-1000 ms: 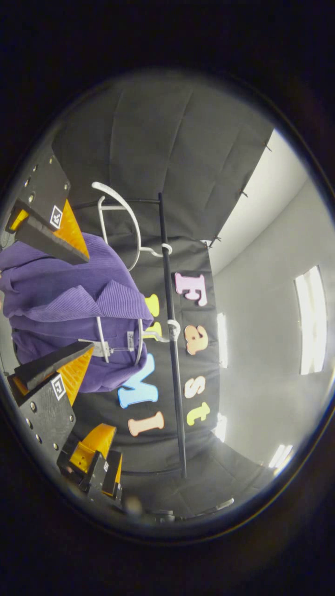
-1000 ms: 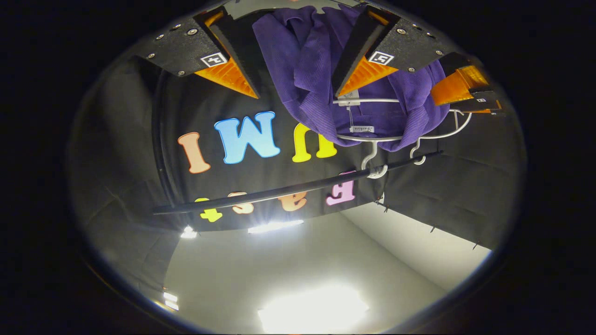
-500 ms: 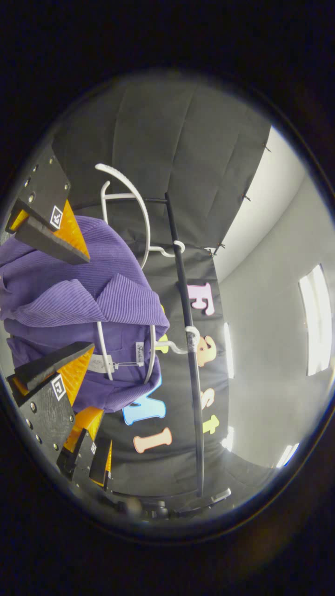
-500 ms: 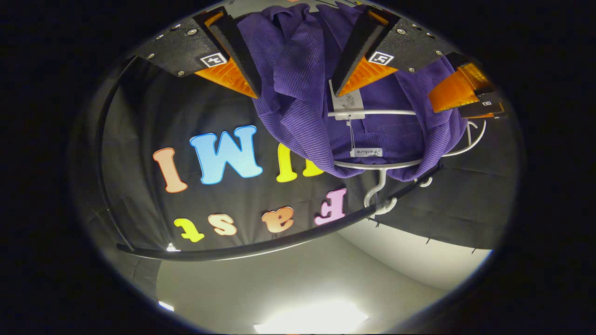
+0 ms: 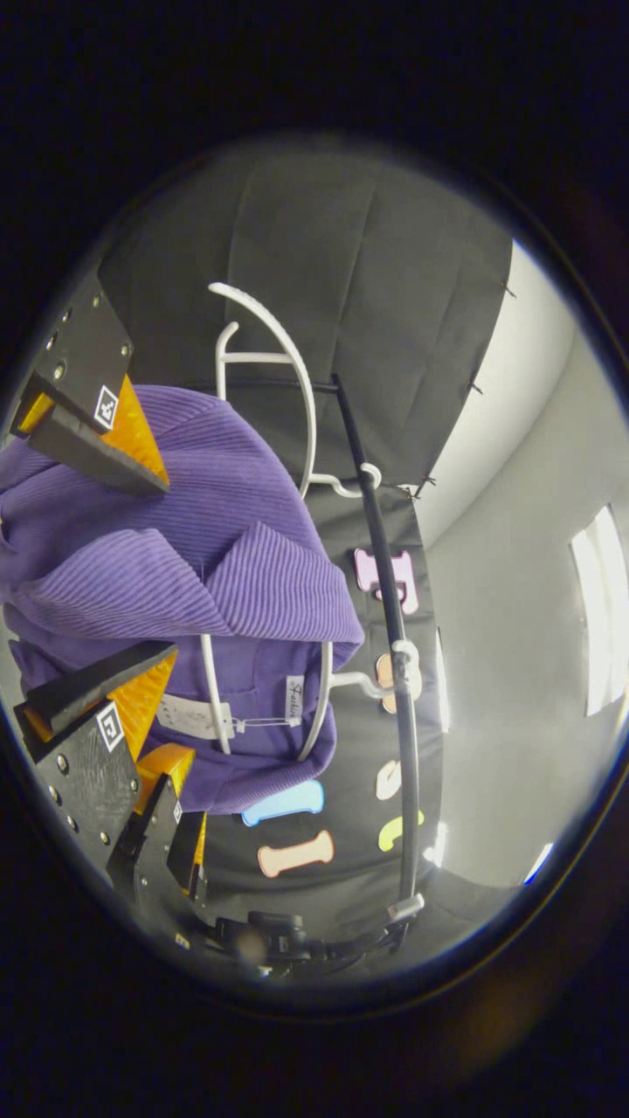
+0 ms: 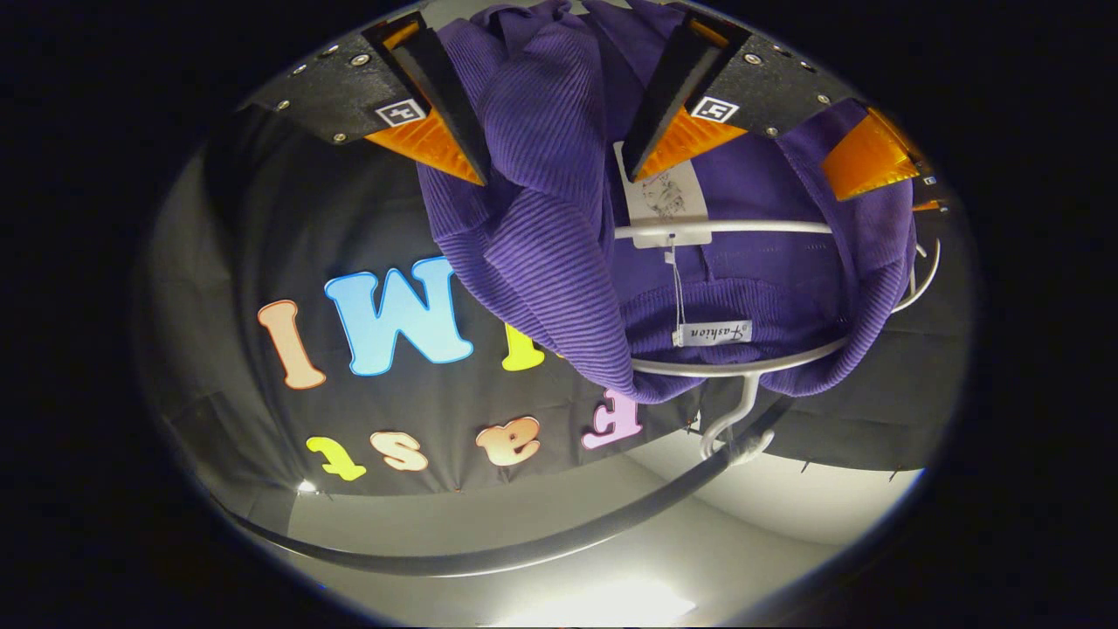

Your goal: Grasp the clothes on the hanger with both hands and then place them into the laundry hamper below.

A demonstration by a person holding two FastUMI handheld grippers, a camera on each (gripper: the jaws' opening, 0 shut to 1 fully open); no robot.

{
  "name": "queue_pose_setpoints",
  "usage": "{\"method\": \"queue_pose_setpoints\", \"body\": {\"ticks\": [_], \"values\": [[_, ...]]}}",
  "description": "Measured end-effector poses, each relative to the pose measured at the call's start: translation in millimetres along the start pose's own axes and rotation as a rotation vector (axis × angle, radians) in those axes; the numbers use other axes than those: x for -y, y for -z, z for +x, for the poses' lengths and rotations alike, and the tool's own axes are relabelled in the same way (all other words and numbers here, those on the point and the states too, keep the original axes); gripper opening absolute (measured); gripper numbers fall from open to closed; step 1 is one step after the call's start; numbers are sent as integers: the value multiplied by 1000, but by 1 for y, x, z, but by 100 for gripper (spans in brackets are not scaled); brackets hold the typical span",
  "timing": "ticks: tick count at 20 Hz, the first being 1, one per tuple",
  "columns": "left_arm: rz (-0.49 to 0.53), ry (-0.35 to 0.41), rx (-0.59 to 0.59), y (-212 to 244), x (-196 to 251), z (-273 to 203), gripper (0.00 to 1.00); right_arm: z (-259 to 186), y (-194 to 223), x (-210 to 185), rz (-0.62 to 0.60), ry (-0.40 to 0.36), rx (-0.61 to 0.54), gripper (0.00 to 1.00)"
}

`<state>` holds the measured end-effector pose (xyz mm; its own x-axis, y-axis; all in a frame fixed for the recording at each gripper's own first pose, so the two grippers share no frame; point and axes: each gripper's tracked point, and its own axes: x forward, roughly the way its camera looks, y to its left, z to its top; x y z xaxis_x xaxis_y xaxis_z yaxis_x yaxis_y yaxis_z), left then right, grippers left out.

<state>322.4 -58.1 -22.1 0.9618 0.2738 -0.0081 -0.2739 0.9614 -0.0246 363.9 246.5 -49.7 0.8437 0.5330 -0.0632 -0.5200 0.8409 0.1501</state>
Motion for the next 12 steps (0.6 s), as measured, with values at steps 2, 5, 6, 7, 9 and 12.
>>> {"method": "queue_pose_setpoints", "body": {"ticks": [2,5,6,7,9,12], "values": [[15,-19,4,4,0,2,96,6,6,1,7,10,-8,94],[32,-47,5,11,2,6,96,16,24,5,-8,37,-44,91],[32,-56,1,13,1,7,96,19,29,6,-14,47,-55,87],[35,-66,-2,17,1,9,100,21,31,7,-19,53,-59,84],[43,-84,-2,18,-1,15,100,23,31,9,-15,60,-58,74],[44,-67,-23,21,-1,12,71,20,25,0,-26,1,-38,28]]}}
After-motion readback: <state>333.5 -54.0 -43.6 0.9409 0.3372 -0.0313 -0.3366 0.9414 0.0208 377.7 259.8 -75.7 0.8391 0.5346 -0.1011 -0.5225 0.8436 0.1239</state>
